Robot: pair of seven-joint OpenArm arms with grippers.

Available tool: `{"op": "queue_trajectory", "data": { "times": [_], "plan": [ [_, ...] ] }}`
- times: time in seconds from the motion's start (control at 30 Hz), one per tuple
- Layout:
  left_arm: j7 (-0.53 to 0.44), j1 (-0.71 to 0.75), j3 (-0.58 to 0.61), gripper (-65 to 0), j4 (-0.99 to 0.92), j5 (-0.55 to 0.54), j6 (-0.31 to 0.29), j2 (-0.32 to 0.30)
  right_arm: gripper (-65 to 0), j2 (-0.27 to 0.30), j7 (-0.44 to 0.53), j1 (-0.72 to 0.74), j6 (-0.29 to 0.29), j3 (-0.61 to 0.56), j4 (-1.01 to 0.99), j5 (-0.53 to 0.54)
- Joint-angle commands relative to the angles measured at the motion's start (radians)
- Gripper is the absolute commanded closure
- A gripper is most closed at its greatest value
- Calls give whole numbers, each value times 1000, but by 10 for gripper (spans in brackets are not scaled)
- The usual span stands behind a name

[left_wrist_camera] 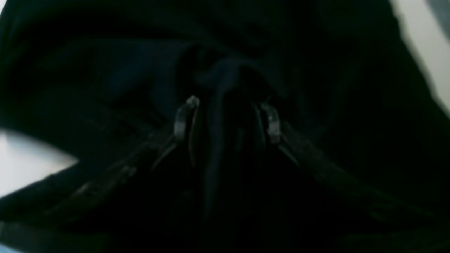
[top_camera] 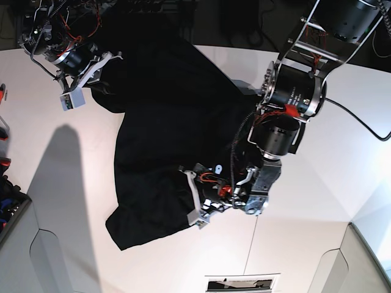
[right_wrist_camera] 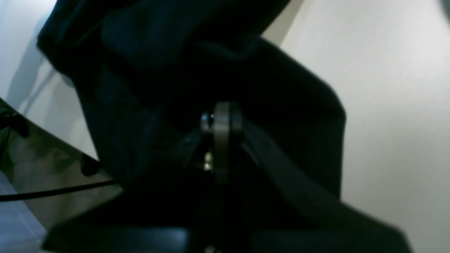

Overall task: Layout the t-shirt on the table in an organized manner, then fold the t-shirt properly
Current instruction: 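Drag the shirt edge with the left gripper toward the right gripper, then release the shirt with both grippers and lift them away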

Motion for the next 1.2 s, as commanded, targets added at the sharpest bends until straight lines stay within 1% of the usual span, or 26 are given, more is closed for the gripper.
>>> {"op": "queue_trajectory", "data": {
  "times": [0.0,0.1,0.13,0.27,0.4,0.43,0.47,0.5,0.6,0.7,0.8,0.83,0.9,0.97,1.03,1.1,1.17],
  "plan": [
    [17,-45,-2,-253,23,-33,4,-16,0,5,20,5,0,4,19,16],
    [101,-61,-2,-253,77,-153,-7,-84,0,5,20,5,0,4,19,22],
    [127,-60,-3,-253,113,-191,-23,-111,0,5,21,5,0,4,19,27],
    [211,-45,-3,-253,280,-337,-30,-222,0,5,21,5,0,4,19,27],
    [263,-2,-3,-253,443,-392,-31,-323,0,5,36,6,0,4,19,27],
    [269,21,-3,-253,476,-401,-38,-348,0,5,39,8,0,4,19,27],
    [273,49,-3,-253,510,-416,-58,-371,0,5,40,11,0,4,19,27],
    [276,82,-3,-253,543,-433,-66,-396,0,5,42,14,0,4,19,26],
    [280,207,-3,-253,650,-463,-72,-459,0,5,45,25,0,4,19,6],
    [279,346,-3,-253,769,-460,-91,-488,0,5,64,25,0,4,19,-11],
    [261,465,-3,-252,823,-413,-90,-480,0,5,67,25,-1,4,18,-11],
    [242,496,-3,-252,818,-389,-90,-479,0,5,67,25,0,4,18,-11],
    [171,545,-3,-252,799,-319,-90,-480,0,5,66,25,-1,4,18,-19],
    [95,563,-3,-252,761,-202,-90,-480,0,6,65,25,0,4,18,-19],
    [44,550,-3,-253,709,-99,-90,-483,0,5,64,24,-1,4,19,-19],
    [28,505,-3,-253,636,-64,-89,-483,0,5,64,24,-1,4,19,-18],
    [19,443,-3,-252,541,-64,-79,-483,0,5,64,24,-1,4,19,-18]
  ]
}}
